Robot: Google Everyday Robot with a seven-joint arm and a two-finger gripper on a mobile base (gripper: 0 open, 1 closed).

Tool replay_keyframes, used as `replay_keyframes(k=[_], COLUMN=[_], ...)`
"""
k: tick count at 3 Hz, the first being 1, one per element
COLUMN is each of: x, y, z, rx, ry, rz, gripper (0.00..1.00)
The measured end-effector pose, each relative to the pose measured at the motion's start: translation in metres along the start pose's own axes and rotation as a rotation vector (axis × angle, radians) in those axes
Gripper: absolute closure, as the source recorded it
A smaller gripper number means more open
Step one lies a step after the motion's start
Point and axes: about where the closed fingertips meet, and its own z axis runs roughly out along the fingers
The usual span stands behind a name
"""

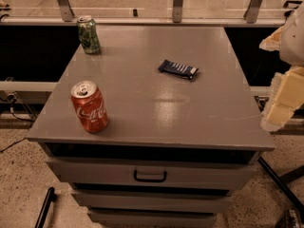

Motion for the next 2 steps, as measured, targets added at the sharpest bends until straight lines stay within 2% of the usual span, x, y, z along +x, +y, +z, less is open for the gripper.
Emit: replay_keyframes(k=[1, 2], x=[0.0, -0.012], y=[0.0, -0.02], z=[0.0, 0.007], rx=[0.0, 0.007], ry=[0.0, -0.022], rz=[0.0, -0.009], gripper=[0.0, 0.0])
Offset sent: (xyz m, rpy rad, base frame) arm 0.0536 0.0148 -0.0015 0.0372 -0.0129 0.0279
